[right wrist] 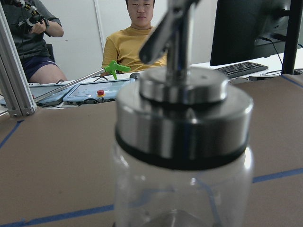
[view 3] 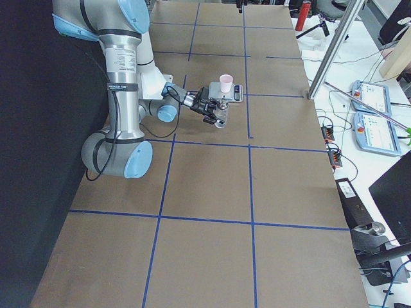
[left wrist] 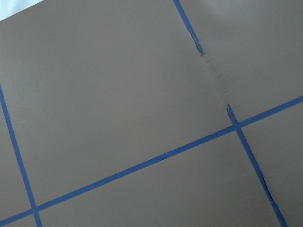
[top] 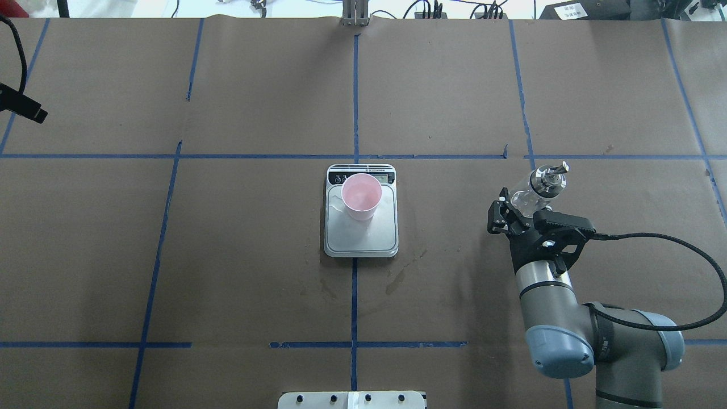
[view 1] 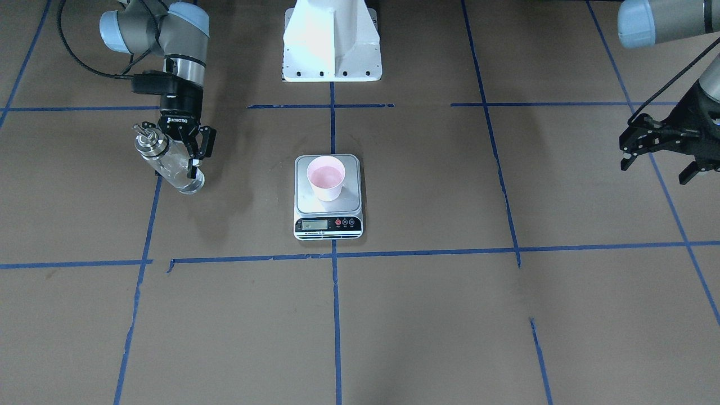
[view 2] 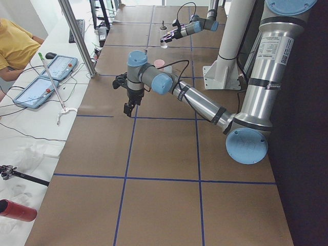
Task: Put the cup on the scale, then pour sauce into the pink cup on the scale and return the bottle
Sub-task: 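Turn the glass bottle upright and move it back with the right gripper, then lower the glass bottle onto the table with the right gripper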
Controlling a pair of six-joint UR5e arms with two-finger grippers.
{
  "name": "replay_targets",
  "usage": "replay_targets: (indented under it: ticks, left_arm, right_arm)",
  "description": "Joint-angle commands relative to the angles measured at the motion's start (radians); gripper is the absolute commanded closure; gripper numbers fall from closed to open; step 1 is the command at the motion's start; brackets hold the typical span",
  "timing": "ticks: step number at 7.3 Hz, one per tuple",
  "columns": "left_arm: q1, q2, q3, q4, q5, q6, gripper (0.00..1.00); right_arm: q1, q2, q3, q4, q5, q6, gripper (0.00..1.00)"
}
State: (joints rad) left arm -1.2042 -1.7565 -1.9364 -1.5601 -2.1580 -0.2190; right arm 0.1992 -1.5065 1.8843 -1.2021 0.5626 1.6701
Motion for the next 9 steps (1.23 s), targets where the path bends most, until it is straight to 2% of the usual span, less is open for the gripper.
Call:
replay_targets:
  ticks: [1, 9]
  left_arm:
    - [-0.002, 0.002, -0.009, 0.000, 0.001, -0.003, 0.00]
    - [-0.002, 0.006, -0.024, 0.000, 0.003, -0.008, 0.00]
  right_arm:
    - [0.009, 0.011, -0.031, 0.002, -0.013, 0.006, 1.00]
    - [0.020, -0.004, -0.065, 0.002, -0.007, 0.017, 1.00]
